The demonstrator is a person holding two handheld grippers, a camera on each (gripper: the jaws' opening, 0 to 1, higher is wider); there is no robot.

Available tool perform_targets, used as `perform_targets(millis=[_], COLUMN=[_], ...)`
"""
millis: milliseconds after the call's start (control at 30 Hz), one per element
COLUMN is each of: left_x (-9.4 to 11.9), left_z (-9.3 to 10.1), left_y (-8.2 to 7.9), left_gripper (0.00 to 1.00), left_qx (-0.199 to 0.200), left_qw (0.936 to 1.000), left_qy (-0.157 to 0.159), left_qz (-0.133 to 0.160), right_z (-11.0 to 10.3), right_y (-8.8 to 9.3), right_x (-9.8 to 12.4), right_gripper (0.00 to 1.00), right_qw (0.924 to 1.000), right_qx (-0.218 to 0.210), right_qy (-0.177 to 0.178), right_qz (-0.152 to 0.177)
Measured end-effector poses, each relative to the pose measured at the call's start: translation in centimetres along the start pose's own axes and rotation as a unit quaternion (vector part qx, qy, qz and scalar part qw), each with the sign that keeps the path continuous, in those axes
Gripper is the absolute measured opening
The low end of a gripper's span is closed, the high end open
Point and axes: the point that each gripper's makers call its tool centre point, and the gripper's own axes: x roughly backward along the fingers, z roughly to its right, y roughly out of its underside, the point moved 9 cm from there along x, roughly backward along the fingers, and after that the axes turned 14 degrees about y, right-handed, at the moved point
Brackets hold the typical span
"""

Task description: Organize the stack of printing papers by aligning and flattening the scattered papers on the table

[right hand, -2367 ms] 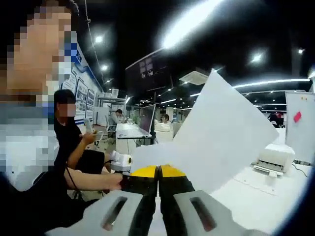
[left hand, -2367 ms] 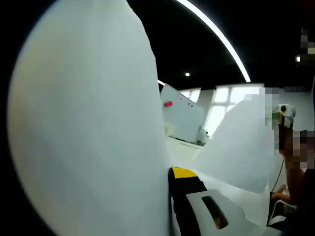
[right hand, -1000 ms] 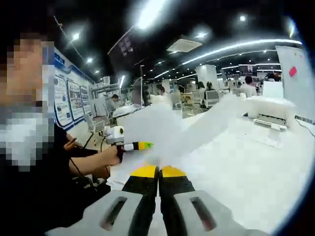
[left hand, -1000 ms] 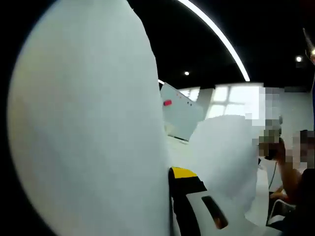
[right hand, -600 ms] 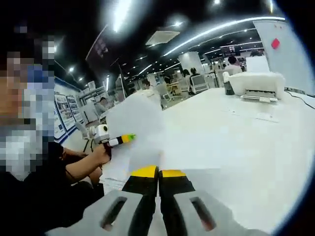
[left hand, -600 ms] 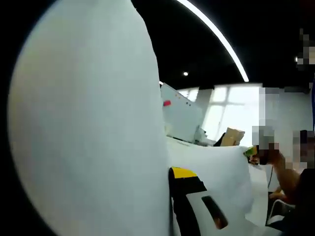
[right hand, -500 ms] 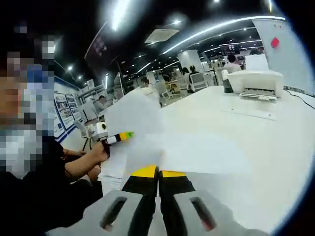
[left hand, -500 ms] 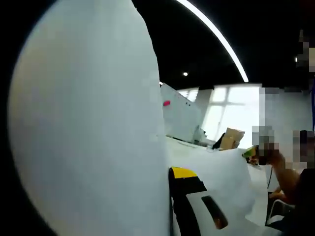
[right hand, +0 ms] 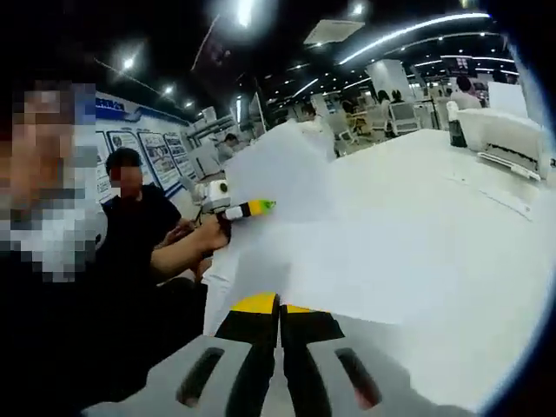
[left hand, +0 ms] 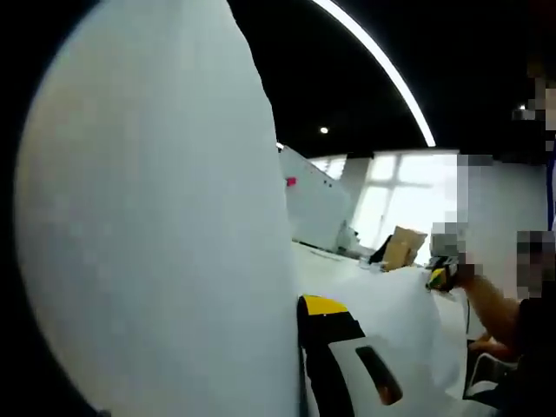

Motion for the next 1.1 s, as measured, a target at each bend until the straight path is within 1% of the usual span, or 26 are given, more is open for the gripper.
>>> perform_targets(millis=[100,167,200,233,267,300,400,467,500,533,567,600,633,700,767,833,867,933,1000,1067,1100], left_x=[0.0,0.0,0.1,0.2,0.2,0.3,0.3,0.3,0.3,0.3,0.3,0.4,0.4,0.4,0.4,0.4,0.4,0.4,0.4,0.4,0.4], left_z=[0.1,0.1,0.1,0.0,0.0,0.0,-0.1,-0.1,-0.1,-0.1,-0.1,-0.2,-0.2,-0.2,-0.2,-0.2,-0.2,-0.2,-0.2,-0.2,-0.2], left_y=[0.0,0.0,-0.1,-0.2,-0.2,-0.3,-0.4,-0.4,-0.5,-0.5,-0.5,-0.5,-0.6,-0.6,-0.6,-0.6,-0.6,-0.6,-0.7,-0.7,-0.7], left_gripper=[0.06,0.06,0.06,0.06,0.06,0.06,0.06,0.06,0.06,0.06,0.06,0.06,0.06,0.06,0.06,0.06,0.06,0.06,0.06,0.06,0.06], left_qx=[0.0,0.001,0.003,0.008,0.012,0.014,0.022,0.023,0.023,0.025,0.026,0.028,0.029,0.03,0.031,0.033,0.035,0.039,0.042,0.043,0.044], left_qw=[1.0,1.0,1.0,0.9999,0.9998,0.9997,0.9994,0.9992,0.9992,0.999,0.999,0.9989,0.9988,0.9987,0.9987,0.9985,0.9984,0.9982,0.9978,0.9976,0.9975], left_qy=[0.003,0.005,0.006,0.009,0.01,0.011,0.012,0.014,0.015,0.016,0.016,0.017,0.017,0.018,0.019,0.021,0.023,0.026,0.03,0.032,0.034], left_qz=[-0.001,0.001,0.004,0.008,0.013,0.016,0.024,0.028,0.029,0.032,0.033,0.035,0.036,0.037,0.036,0.037,0.038,0.039,0.042,0.043,0.043], right_z=[1.7,2.9,3.4,3.9,4.1,4.4,4.5,4.3,4.2,3.7,3.4,2.9,2.6,1.9,0.7,-0.2,-0.6,-0.9,-1.0,-0.2,0.5], right_y=[0.1,-0.1,-0.2,-0.3,-0.5,-0.9,-2.3,-3.6,-4.1,-4.9,-5.3,-6.2,-6.9,-8.0,-9.2,-10.0,-10.1,-10.4,-10.1,-9.4,-9.0], right_x=[-0.7,-1.3,-1.5,-1.7,-1.8,-1.9,-1.9,-1.7,-1.6,-1.5,-1.5,-1.4,-1.3,-1.4,-1.4,-1.5,-1.6,-1.6,-1.7,-2.1,-2.4], right_gripper=[0.0,0.0,0.0,0.0,0.0,0.0,0.0,0.0,0.0,0.0,0.0,0.0,0.0,0.0,0.0,0.0,0.0,0.0,0.0,0.0,0.0], right_qw=[0.9987,0.9981,0.9974,0.9972,0.9977,0.9983,0.9986,0.9997,0.9992,0.9987,0.9988,0.9982,0.9982,0.9983,0.9961,0.9936,0.992,0.9884,0.9849,0.983,0.9828], right_qx=[-0.04,-0.053,-0.067,-0.072,-0.066,-0.057,-0.052,0.006,0.023,0.038,0.039,0.043,0.038,0.031,0.057,0.082,0.094,0.114,0.122,0.116,0.112], right_qy=[-0.026,-0.03,-0.029,-0.022,-0.014,-0.003,-0.007,-0.016,-0.015,-0.015,-0.019,-0.029,-0.035,-0.045,-0.067,-0.078,-0.083,-0.097,-0.113,-0.108,-0.092], right_qz=[-0.014,-0.002,-0.003,-0.004,0.0,0.01,0.011,0.021,0.027,0.029,0.025,0.03,0.032,0.023,0.009,-0.001,-0.012,-0.027,-0.049,-0.092,-0.115])
